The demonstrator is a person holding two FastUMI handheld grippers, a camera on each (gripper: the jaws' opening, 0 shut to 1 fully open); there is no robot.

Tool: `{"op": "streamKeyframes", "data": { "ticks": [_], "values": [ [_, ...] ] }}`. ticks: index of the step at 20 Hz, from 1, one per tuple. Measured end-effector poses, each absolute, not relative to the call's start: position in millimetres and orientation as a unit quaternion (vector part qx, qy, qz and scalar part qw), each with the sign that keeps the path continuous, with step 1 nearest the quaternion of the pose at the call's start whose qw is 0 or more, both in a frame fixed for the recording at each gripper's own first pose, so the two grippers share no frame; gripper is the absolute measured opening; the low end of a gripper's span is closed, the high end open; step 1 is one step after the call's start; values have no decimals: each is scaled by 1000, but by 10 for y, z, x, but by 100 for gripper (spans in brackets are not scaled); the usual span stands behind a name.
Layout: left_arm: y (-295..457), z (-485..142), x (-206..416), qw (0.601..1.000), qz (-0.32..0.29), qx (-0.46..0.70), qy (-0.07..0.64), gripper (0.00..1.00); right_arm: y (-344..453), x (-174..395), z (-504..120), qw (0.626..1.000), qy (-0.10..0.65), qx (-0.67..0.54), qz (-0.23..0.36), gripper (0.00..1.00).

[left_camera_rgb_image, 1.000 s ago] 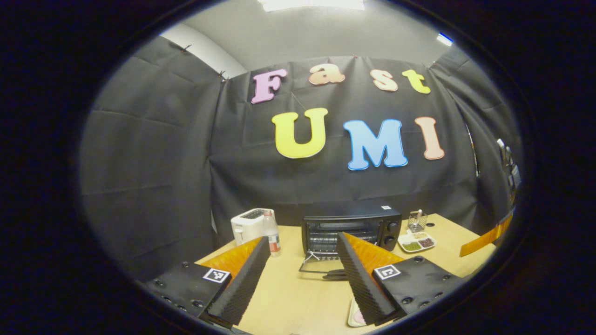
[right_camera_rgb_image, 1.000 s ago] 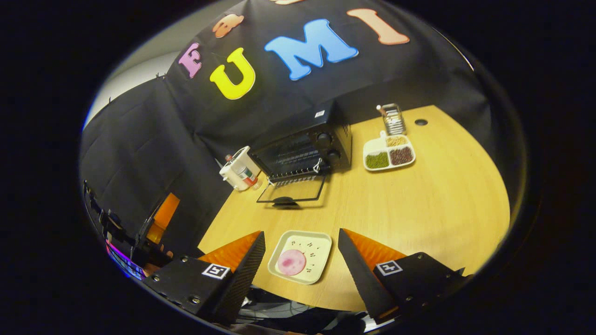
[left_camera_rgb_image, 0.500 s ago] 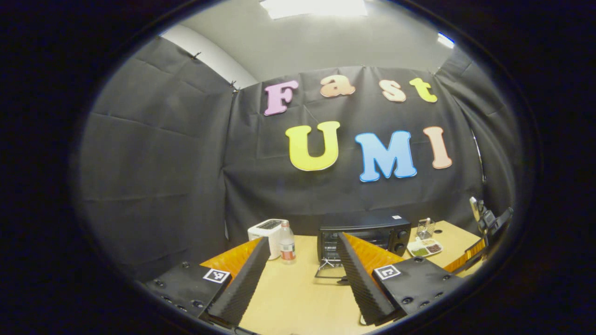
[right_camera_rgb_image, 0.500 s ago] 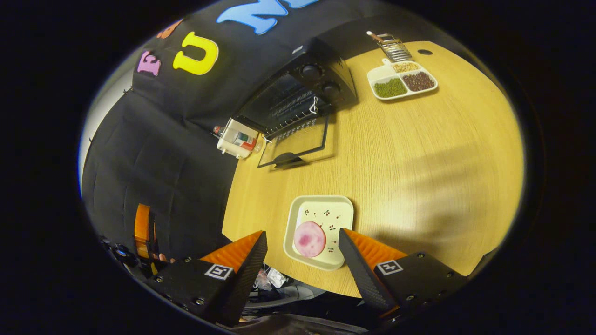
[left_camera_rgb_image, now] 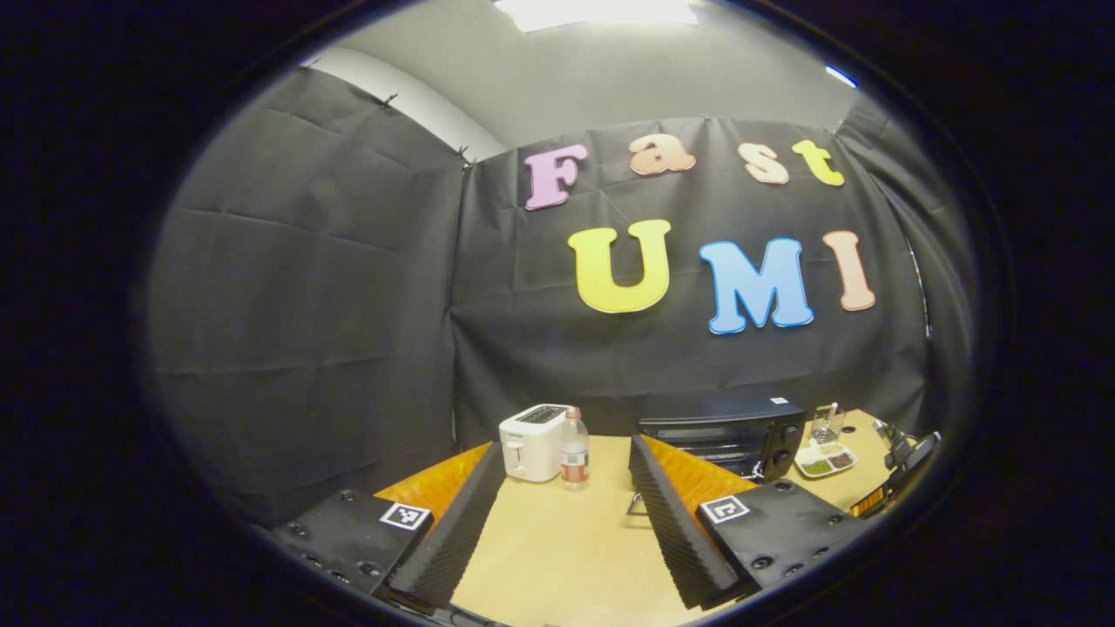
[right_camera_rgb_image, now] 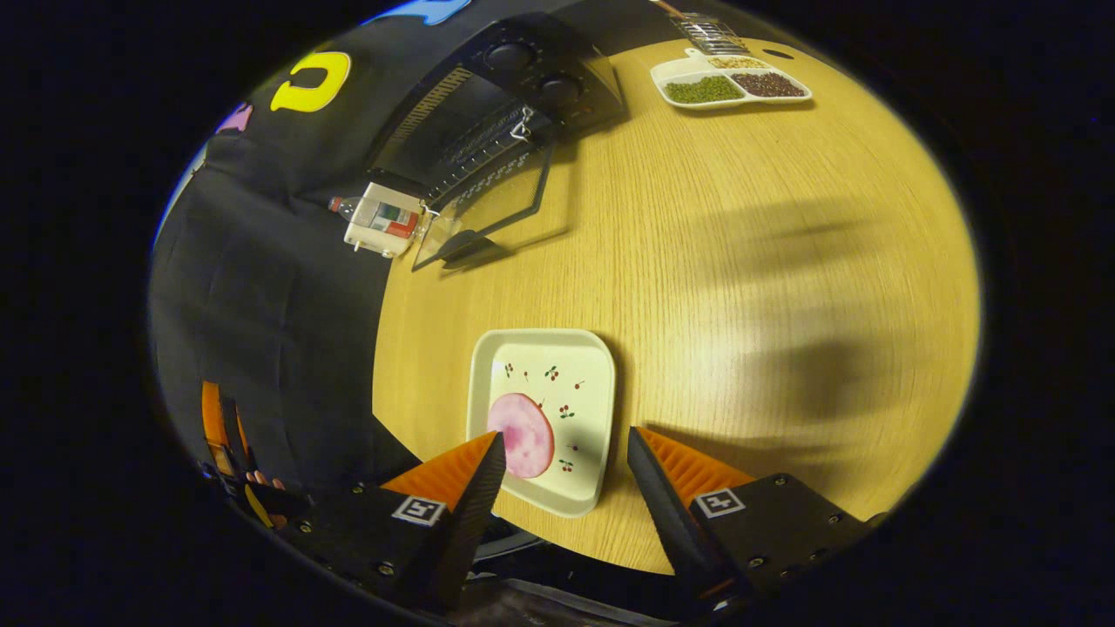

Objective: Open the electric oven with the left hand, put the food in, and close the electric oven.

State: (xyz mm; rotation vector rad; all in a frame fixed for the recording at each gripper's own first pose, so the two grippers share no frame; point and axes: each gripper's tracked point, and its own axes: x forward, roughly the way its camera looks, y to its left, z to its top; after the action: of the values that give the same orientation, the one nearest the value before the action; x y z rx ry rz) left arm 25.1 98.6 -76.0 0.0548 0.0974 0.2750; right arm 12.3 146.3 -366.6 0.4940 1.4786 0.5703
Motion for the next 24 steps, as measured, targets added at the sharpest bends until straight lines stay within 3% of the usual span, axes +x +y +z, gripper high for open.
{"op": "streamKeyframes", "data": {
  "ticks": [1,3,4,7,8,11,14,24],
  "values": [
    [1013,-771,229,988,141,28,49,100,1461,105,-3697,670,664,215,251,86],
    [1072,-761,198,987,147,31,49,97,1501,115,-3745,665,670,218,248,86],
    [1106,-756,180,987,152,31,50,97,1497,128,-3809,668,671,214,241,74],
    [1179,-761,144,986,159,24,52,97,1448,163,-3863,670,676,209,223,53],
    [1198,-772,149,985,160,23,52,100,1443,136,-3892,670,678,206,222,35],
    [1231,-784,183,985,162,17,54,97,1384,136,-3901,675,678,205,206,7],
    [1241,-764,218,986,159,10,53,100,1442,160,-3935,680,673,213,199,1],
    [1258,-752,471,988,148,0,45,100,1750,427,-3436,682,634,309,194,1]
  ]
}}
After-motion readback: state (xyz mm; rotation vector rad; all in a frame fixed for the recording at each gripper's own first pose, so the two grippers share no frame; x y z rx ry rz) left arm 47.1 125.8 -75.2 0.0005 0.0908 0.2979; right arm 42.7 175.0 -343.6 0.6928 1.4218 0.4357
